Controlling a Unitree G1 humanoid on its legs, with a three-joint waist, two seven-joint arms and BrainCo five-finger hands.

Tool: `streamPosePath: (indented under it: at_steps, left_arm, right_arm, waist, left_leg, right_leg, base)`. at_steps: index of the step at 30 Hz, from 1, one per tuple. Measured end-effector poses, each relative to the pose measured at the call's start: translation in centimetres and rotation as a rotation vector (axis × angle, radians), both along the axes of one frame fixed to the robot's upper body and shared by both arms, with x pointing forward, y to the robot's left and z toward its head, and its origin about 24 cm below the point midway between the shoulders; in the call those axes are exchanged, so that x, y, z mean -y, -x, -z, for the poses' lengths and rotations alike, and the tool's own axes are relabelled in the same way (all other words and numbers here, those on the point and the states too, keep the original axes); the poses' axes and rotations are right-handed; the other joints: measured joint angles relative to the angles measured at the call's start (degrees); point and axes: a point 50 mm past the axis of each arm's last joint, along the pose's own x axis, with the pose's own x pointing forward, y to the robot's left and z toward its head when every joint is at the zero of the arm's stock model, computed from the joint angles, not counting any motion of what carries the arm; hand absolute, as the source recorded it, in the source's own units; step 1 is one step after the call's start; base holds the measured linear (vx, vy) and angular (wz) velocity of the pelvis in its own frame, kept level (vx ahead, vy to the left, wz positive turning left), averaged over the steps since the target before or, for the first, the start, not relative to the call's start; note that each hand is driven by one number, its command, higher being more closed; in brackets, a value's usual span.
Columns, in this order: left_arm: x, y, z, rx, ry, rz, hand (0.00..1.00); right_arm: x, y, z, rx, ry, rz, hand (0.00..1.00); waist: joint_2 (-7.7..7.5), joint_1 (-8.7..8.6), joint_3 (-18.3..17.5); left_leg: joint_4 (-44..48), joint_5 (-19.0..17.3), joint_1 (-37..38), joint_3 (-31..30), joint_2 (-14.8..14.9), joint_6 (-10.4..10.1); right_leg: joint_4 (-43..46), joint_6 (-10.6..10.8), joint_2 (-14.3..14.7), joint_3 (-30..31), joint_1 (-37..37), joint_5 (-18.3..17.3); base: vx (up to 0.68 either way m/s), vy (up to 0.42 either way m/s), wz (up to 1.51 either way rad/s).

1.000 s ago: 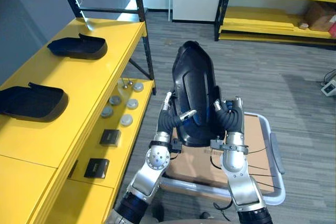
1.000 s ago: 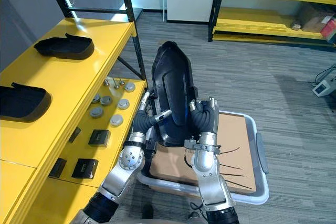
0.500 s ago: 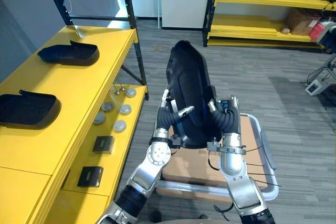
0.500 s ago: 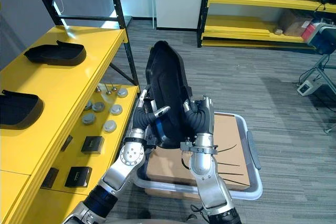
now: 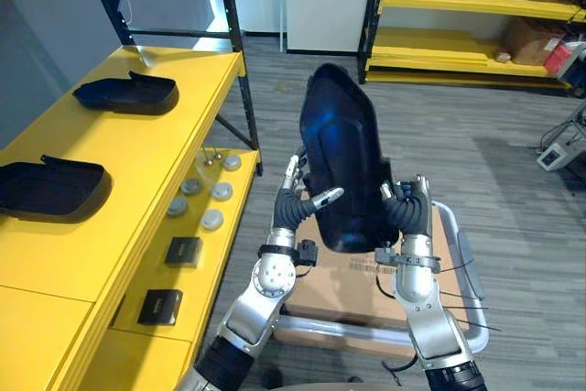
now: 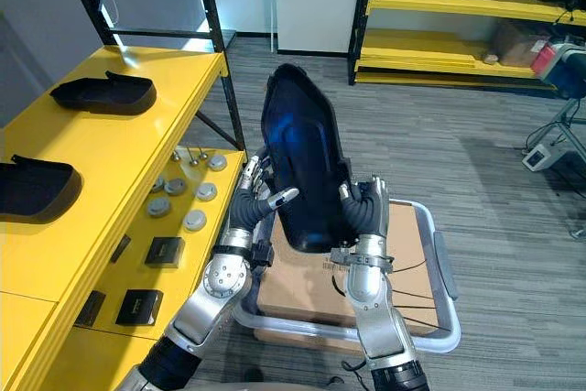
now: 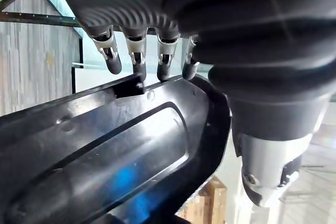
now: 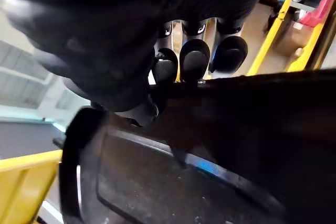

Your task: Walk over and take plastic housings, then place them on the shelf

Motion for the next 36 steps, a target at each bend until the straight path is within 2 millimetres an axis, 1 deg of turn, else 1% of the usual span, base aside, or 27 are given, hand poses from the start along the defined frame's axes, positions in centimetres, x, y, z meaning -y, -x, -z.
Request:
streamPosePath:
  at_steps: [2,5,8,13,18,23,26,28,29,31,33,34,36]
  left_arm:
    - [-0.6,0.1,0.0,0.003,0.018,-0.03,0.0]
    - [-2.0,0.2,0.6,-0.027,0.022,-0.089,0.0]
    - [-2.9,0.5,1.4,-0.066,0.038,-0.125,0.0]
    - [-3.3,0.5,1.7,-0.077,0.036,-0.142,0.0]
    - [-3.1,0.4,2.8,-0.132,0.027,-0.147,0.0]
    - [-2.8,0.3,4.2,-0.197,-0.005,-0.14,0.0]
    - [-2.3,0.3,4.8,-0.223,-0.046,-0.124,0.0]
    - [-1.6,0.3,5.2,-0.236,-0.07,-0.101,0.0]
    - [-1.1,0.3,5.3,-0.239,-0.076,-0.082,0.0]
    - [-0.6,0.1,5.2,-0.235,-0.084,-0.067,0.0]
    - [-0.6,-0.2,5.0,-0.229,-0.091,-0.077,0.0]
    - [-0.5,-0.4,4.8,-0.223,-0.094,-0.076,1.0]
    - [-0.1,-0.7,4.5,-0.212,-0.099,-0.065,1.0]
  right_arm:
    - [0.4,0.2,0.2,-0.009,-0.005,0.018,1.0]
    - [1.1,0.3,0.4,-0.016,-0.02,0.062,1.0]
    - [1.6,0.4,0.4,-0.016,-0.03,0.089,1.0]
    - [1.3,0.4,0.4,-0.015,-0.053,0.084,1.0]
    - [0.8,0.4,-0.2,0.014,-0.078,0.069,1.0]
    - [-0.4,0.6,-1.4,0.066,-0.117,0.015,1.0]
    - [-1.8,0.7,-1.8,0.096,-0.15,-0.056,1.0]
    - [-3.2,0.8,-1.9,0.096,-0.173,-0.126,1.0]
    - [-3.9,0.9,-1.9,0.091,-0.187,-0.16,1.0]
    - [-4.4,0.9,-2.0,0.091,-0.201,-0.186,1.0]
    - [-4.5,0.9,-2.0,0.089,-0.213,-0.189,1.0]
    - [-4.5,0.9,-2.0,0.088,-0.228,-0.195,1.0]
    - [-4.8,1.0,-1.9,0.085,-0.243,-0.21,1.0]
  waist:
    - [0.0,0.06,0.0]
    - [0.0,0.0,0.0]
    - [-0.02,0.0,0.0]
    - [-0.07,0.16,0.0]
    - [-0.1,0.18,-0.1]
    - [-0.14,0.1,-0.1]
    - [-0.26,0.09,-0.2]
    - [-0.66,0.05,-0.5]
    - [-0.96,0.09,-0.6]
    - [-1.24,0.21,-0.8]
    - [-1.32,0.13,-0.9]
    - [-1.33,0.08,-0.9]
    - [-1.33,0.04,-0.9]
  left_leg:
    - [0.0,0.0,0.0,0.0,0.0,0.0]
    - [-0.1,0.0,0.2,0.0,0.1,0.0]
    - [-0.1,0.0,0.2,0.1,0.1,0.0]
    - [-0.3,0.0,0.3,0.4,0.2,0.0]
    - [-0.5,0.0,0.4,0.8,0.2,0.0]
    - [-0.7,0.0,0.8,1.2,0.3,0.0]
    - [-1.1,0.0,1.2,1.6,0.4,0.0]
    - [-1.4,0.0,1.2,1.9,0.4,0.0]
    - [-1.4,0.0,1.2,2.1,0.4,0.0]
    - [-1.5,0.0,1.0,2.3,0.4,0.0]
    - [-1.5,0.0,1.0,2.5,0.3,0.0]
    - [-1.5,0.0,1.0,2.5,0.3,0.0]
    - [-1.5,0.0,1.0,2.5,0.3,0.0]
  right_leg:
    - [0.0,0.0,0.0,0.0,0.0,0.0]
    - [0.0,0.0,0.1,0.0,0.0,0.0]
    - [0.0,0.0,0.1,0.1,0.0,0.0]
    - [0.0,0.0,0.1,0.3,0.0,0.0]
    - [0.0,0.0,0.1,1.0,0.0,0.0]
    - [0.0,0.0,0.2,1.3,0.0,0.0]
    - [0.0,0.0,0.2,1.6,0.0,0.0]
    - [0.0,0.0,0.2,2.0,-0.2,0.0]
    - [-0.1,0.0,0.2,2.5,-0.4,0.0]
    - [0.0,0.0,0.2,2.8,-0.7,0.0]
    - [0.0,0.0,0.1,2.9,-0.8,0.0]
    - [0.0,0.0,0.0,2.9,-0.8,0.0]
    - [0.0,0.0,0.0,3.0,-0.8,0.0]
  base:
    - [0.0,0.0,0.0]
    - [0.0,0.0,0.0]
    - [0.0,0.0,0.0]
    - [0.0,0.0,-0.01]
    - [0.0,0.004,-0.04]
    - [-0.02,-0.003,-0.05]
    - [-0.03,0.0,-0.07]
    - [-0.01,0.003,-0.07]
    - [0.0,0.005,-0.08]
    - [0.0,0.007,-0.07]
    - [0.0,0.003,-0.02]
    - [0.0,0.0,0.0]
    - [0.0,0.0,0.0]
